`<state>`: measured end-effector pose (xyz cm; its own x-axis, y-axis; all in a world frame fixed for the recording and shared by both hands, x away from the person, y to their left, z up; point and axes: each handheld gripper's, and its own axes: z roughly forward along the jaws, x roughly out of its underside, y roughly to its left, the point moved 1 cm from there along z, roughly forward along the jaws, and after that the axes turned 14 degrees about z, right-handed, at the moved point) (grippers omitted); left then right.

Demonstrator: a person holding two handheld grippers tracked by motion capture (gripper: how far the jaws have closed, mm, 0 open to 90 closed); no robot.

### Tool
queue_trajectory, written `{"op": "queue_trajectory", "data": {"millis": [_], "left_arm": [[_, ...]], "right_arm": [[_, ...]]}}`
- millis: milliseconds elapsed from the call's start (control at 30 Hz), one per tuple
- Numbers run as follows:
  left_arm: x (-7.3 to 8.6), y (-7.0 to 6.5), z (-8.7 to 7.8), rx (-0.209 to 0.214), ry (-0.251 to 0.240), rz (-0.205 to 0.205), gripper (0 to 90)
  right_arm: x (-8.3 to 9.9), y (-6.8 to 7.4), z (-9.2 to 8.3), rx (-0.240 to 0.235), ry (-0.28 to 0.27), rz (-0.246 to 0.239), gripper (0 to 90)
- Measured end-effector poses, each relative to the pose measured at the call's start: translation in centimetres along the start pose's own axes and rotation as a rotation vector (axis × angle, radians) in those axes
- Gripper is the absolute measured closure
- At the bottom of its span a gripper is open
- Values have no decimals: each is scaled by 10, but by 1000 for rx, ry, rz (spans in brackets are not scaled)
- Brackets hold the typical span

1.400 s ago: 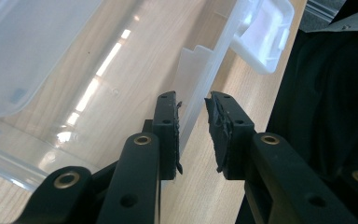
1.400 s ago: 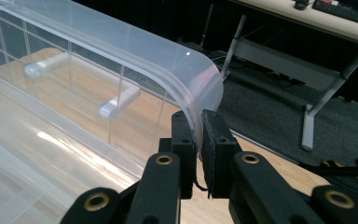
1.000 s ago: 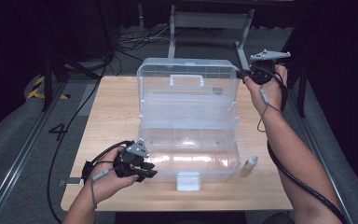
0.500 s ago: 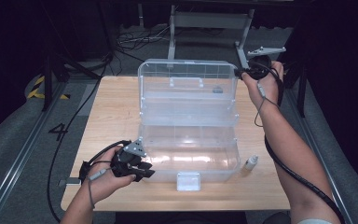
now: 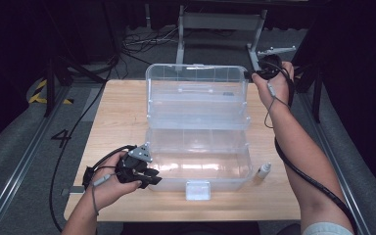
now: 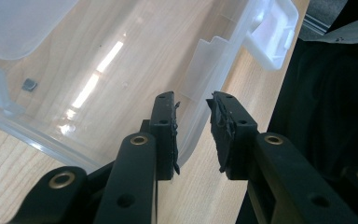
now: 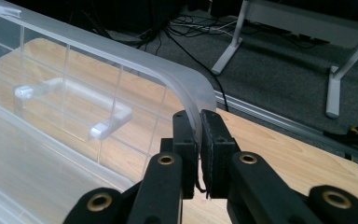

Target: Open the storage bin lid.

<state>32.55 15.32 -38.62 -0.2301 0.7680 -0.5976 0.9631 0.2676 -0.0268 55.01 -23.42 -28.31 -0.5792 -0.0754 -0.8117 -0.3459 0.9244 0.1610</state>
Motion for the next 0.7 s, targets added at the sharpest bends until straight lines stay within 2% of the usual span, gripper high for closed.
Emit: {"op": "queue_trajectory", "data": {"millis": [133, 700], "left_arm": [[-1, 2, 0, 14, -2, 4, 701], [-1, 3, -1, 12, -2, 7, 698]], "right_arm": [[-1, -1, 3, -2, 11, 9, 864], [-5, -8, 22, 5, 59, 42, 863]]}}
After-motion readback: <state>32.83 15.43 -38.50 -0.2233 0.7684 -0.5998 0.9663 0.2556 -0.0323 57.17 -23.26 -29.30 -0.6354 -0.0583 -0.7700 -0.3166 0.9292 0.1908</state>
